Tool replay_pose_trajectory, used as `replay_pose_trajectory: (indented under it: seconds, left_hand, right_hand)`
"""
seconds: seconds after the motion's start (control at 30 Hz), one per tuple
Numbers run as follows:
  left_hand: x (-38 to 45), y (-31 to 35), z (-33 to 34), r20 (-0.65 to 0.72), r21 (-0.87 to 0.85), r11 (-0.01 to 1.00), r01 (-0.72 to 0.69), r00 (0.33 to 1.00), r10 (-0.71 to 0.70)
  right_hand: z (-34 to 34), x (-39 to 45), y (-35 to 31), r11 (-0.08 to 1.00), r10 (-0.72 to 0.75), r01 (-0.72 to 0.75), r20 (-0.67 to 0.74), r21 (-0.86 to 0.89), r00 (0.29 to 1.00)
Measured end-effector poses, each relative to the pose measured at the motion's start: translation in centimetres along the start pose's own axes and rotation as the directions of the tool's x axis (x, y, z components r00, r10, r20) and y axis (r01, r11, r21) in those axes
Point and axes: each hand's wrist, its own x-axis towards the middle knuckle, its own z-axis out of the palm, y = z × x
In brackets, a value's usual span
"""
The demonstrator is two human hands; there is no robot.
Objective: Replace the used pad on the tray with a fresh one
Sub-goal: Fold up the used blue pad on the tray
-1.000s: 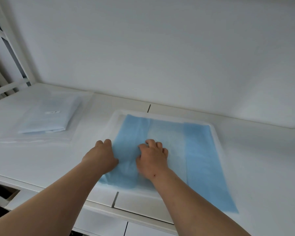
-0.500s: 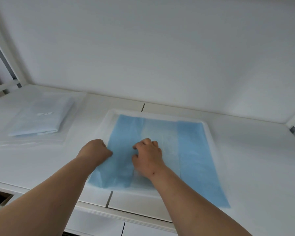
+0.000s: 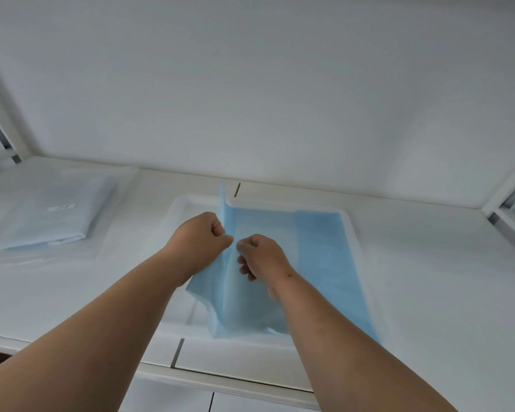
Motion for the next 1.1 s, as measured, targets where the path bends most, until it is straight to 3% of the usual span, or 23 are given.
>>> replay_pose_trajectory:
  seconds: [0.17,0.3,0.4,0.57,0.63,0.77,0.93,1.1]
  left_hand:
    - [-0.6,2.8,2.4,0.056,0.019,0.996,-0.086,0.995,0.085]
    - [-0.8,3.4,4.9,0.165,-0.045,0.997,-0.055,0.984,0.062]
    - [-1.2,3.1,6.5,0.265,-0.114,0.994,-0.008,0.964,0.038]
    - [-1.9,2.2,7.0,0.409,-0.158,0.985,0.065,0.913,0.006]
    - [-1.7,1.7,7.0,0.338,-0.116,0.992,0.044,0.941,-0.002]
    - [-0.8,-0.2,6.7,0.158,0.176,0.984,-0.03,0.987,0.002]
    - [-0.5,-2.0,6.8,0.161,0.314,0.945,0.094,0.975,-0.15]
    - [-0.5,-2.4,7.0,0.147,0.39,0.917,0.086,0.977,-0.154]
  right_hand:
    - [-2.8,-0.1,-0.4,0.952,0.115,-0.109,-0.004,0.287,0.993]
    - [-4.9,-0.6,-0.1,0.925,0.192,-0.184,0.01,0.331,0.981]
    - [-5.7,-0.9,0.7,0.954,0.206,-0.198,-0.012,0.226,0.979]
    - [-6.0,-1.0,1.7,0.978,0.134,-0.15,-0.113,-0.148,0.984]
    - [-6.0,-0.9,1.9,0.963,0.078,-0.11,-0.137,-0.244,0.988]
    - [-6.3,-1.0,2.0,0.899,0.052,-0.119,-0.168,-0.422,0.984]
    - [-6.2,-1.2,2.3,0.802,0.008,-0.099,-0.155,-0.59,0.988]
    - [-6.0,-1.7,2.8,0.638,-0.071,-0.065,-0.143,-0.767,0.987]
